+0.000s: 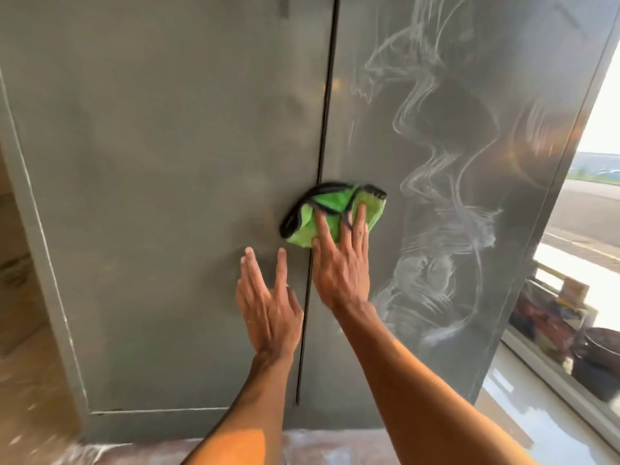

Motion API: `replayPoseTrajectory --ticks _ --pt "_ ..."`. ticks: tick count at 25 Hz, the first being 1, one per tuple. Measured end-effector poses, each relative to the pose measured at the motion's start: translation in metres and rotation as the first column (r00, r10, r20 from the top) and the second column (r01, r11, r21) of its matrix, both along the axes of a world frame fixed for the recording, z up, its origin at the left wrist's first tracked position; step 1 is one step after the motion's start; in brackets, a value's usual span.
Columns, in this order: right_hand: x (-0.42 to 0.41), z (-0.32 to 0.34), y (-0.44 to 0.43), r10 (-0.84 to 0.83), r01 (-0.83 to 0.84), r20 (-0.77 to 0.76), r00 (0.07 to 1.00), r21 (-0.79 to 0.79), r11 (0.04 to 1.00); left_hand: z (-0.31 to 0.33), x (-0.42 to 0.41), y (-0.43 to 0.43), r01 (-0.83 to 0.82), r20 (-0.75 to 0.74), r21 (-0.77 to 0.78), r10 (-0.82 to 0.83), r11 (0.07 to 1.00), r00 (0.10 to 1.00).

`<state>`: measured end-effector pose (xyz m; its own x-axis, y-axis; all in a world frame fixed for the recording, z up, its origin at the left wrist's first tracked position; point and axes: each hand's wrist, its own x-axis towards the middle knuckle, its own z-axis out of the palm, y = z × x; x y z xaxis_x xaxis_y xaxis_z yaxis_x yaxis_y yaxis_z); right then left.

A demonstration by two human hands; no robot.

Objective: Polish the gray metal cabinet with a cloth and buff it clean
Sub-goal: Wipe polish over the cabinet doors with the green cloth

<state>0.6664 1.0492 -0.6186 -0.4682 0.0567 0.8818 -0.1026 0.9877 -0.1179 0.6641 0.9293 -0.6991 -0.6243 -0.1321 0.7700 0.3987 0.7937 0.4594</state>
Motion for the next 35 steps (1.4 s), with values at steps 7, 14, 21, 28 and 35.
replayPoseTrajectory --ticks 7,14,21,28,35 --pt "0.039 -0.151 0.039 -0.013 -0.027 0.235 0.972 0.164 0.986 -0.042 0.012 0.023 0.020 0.073 -0.230 -0.003 0.973 0.997" --pt "0.030 -0.104 0.055 0.149 -0.153 0.036 0.988 0.142 0.978 -0.070 0.020 0.033 0.054 0.073 -0.196 -0.040 0.979 0.997" --pt "0.022 -0.078 0.050 0.110 -0.106 -0.025 0.994 0.137 0.985 -0.071 0.013 0.037 -0.002 0.105 -0.240 0.028 0.971 0.994" --pt "0.032 -0.196 0.078 0.064 -0.161 0.261 0.963 0.370 0.915 -0.111 0.006 0.025 -0.073 -0.018 -0.348 0.071 0.935 0.997" --pt "0.031 -0.237 0.089 0.033 -0.178 0.304 0.952 0.460 0.870 -0.137 0.014 0.025 -0.045 0.086 -0.392 0.085 0.919 0.993"
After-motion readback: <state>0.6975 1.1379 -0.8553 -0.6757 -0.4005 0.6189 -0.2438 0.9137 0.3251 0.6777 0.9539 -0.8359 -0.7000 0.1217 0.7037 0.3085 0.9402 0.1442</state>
